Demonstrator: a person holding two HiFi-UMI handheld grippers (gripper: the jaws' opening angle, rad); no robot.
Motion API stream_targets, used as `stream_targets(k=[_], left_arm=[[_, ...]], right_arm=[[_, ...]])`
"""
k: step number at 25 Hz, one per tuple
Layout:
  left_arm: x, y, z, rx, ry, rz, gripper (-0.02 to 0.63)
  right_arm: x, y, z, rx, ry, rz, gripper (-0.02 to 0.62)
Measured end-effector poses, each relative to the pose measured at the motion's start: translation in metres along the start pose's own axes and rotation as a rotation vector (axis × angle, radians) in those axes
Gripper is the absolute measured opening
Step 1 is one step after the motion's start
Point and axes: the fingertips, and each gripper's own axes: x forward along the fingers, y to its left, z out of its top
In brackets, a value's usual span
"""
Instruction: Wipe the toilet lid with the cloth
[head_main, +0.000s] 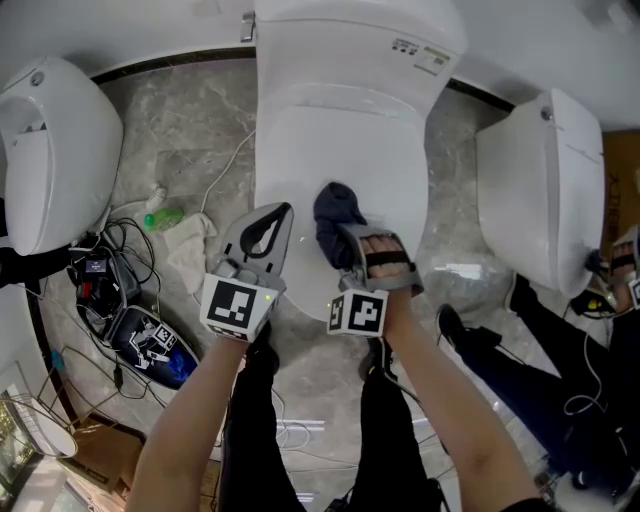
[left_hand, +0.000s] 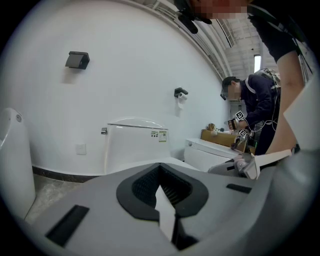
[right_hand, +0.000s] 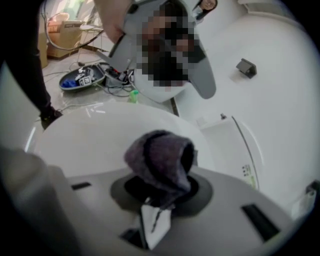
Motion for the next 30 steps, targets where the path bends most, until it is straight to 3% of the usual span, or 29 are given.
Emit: stream_targets(k=[20,24,30], left_arm=[[-0.013,-0.008,0.002,-0.010,0.004,-0.010,0.009],[-0.018,-0.002,0.000,-0.001,0.004,-0.007,0.009],[-0.022,0.015,-0.001,0.011,0.002,0.010,0.009]], right_arm=[[-0.058,0.085,0.015,-0.032,-0.038,0.103,0.098],[-0.056,0.049,0.022,0.023,-0.074,0.052,0.098],[-0.002,-0.055,0.032,0.003,-0.065,-0.083,0.098]])
